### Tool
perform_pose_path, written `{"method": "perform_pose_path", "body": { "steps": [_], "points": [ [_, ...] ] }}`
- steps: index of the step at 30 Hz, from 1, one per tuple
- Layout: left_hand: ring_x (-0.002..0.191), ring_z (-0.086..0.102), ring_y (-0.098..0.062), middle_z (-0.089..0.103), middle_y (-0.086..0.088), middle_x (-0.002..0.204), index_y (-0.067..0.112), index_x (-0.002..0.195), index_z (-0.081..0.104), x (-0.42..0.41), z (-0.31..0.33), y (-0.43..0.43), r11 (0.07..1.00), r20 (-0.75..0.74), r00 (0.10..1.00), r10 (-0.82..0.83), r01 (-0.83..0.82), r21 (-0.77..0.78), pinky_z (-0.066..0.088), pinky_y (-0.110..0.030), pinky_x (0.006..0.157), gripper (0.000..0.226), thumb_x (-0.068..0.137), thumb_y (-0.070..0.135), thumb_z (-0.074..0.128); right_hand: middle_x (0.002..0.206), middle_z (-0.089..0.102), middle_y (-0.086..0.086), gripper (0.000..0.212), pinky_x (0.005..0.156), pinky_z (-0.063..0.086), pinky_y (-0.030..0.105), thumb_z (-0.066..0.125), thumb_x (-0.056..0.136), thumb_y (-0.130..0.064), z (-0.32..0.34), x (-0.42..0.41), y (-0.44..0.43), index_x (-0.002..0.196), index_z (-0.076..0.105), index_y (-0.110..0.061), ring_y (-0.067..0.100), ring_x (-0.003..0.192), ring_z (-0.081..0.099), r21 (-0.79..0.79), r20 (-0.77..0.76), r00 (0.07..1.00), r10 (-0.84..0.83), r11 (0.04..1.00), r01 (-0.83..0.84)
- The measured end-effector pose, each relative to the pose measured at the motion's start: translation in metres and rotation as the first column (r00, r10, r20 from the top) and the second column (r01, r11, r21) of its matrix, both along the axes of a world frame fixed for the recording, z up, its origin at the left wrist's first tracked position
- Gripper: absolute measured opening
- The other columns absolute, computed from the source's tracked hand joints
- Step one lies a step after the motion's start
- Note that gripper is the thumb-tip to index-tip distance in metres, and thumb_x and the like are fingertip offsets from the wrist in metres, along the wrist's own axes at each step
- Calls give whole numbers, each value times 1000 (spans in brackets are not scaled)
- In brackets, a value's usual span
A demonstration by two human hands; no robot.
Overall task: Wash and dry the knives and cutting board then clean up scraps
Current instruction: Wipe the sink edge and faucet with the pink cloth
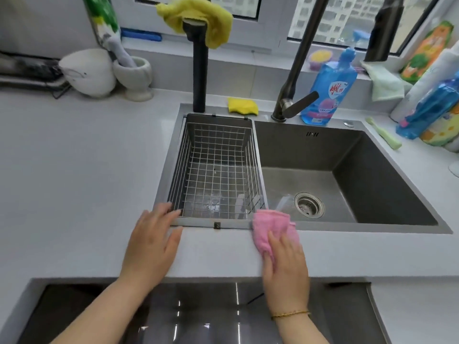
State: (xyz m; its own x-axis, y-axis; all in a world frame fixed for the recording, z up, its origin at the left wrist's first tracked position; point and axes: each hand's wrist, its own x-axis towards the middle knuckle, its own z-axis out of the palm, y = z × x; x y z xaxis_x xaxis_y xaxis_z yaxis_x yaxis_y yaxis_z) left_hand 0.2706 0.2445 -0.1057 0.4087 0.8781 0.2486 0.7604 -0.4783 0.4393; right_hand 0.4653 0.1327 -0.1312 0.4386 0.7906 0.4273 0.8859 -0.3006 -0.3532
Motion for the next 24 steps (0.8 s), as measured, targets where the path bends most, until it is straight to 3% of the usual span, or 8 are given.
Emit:
{"method": "perform_pose_path", "body": {
  "steps": [3, 8, 10, 12, 14, 19, 21, 24],
  "points": [
    [120, 48, -36, 56, -22, 126, -3, 116, 60, -43, 9, 19, 971, 6, 974, 228, -226, -81, 24, -47, 108, 33, 93, 16, 46, 115, 65, 12, 44, 98, 32, 32, 16, 99, -34, 1, -14, -2, 113, 54, -14, 19, 110, 46, 5, 38, 977, 208, 978, -208],
    [119, 47, -44, 54, -28, 126, -9, 120, 55, -94, 4, 41, 895, -96, 904, 416, -426, -133, 22, -48, 109, 32, 90, 1, 51, 120, 61, 21, 58, 95, 47, 40, 26, 80, -31, 9, -4, 34, 110, 64, 1, 38, 112, 57, -53, -87, 992, -94, 995, 90],
    [116, 49, -45, 56, -28, 123, -9, 117, 57, -99, -3, 43, 900, -116, 907, 404, -417, -127, 24, -49, 107, 30, 89, -1, 52, 105, 68, 15, 46, 81, 51, 32, 33, 78, -26, 13, -35, 53, 101, 67, -4, 30, 99, 64, -109, -92, 995, 26, 993, -36],
    [118, 49, -42, 56, -26, 124, -8, 118, 57, -98, -5, 44, 901, -131, 906, 402, -417, -121, 24, -47, 108, 30, 91, 2, 49, 93, 70, 7, 39, 77, 50, 28, 36, 75, -26, 12, -63, 69, 98, 64, -11, 20, 92, 52, -105, -18, 987, 163, 981, -164],
    [115, 51, -42, 58, -25, 122, -7, 115, 59, -98, -6, 45, 902, -114, 905, 409, -420, -102, 29, -48, 105, 33, 92, 9, 43, 95, 70, 8, 37, 77, 48, 29, 38, 75, -25, 15, -84, 81, 97, 64, -12, 17, 90, 42, -73, -28, 978, 207, 975, -209],
    [111, 54, -44, 61, -25, 116, -7, 109, 63, -100, -5, 43, 911, -76, 913, 401, -406, -66, 34, -50, 101, 49, 81, 20, 33, 109, 64, 12, 26, 89, 39, 29, 43, 84, -22, 8, -56, 52, 108, 51, -17, 19, 101, 47, 14, 68, 872, 485, 873, -487],
    [111, 54, -43, 61, -24, 116, -6, 108, 64, -100, -7, 43, 914, -72, 915, 397, -401, -53, 34, -52, 101, 47, 82, 20, 34, 113, 62, 11, 28, 91, 37, 26, 31, 97, -33, 11, -30, 29, 109, 50, -17, 18, 102, 48, -14, 59, 884, 463, 886, -463],
    [118, 50, -40, 59, -22, 122, -4, 114, 62, -101, -7, 44, 906, -76, 911, 405, -411, -97, 28, -49, 106, 44, 87, 18, 35, 106, 67, 14, 44, 90, 41, 31, 15, 98, -42, 11, -32, 18, 110, 51, -19, 20, 103, 47, -62, -31, 935, 354, 933, -355]
  ]
}}
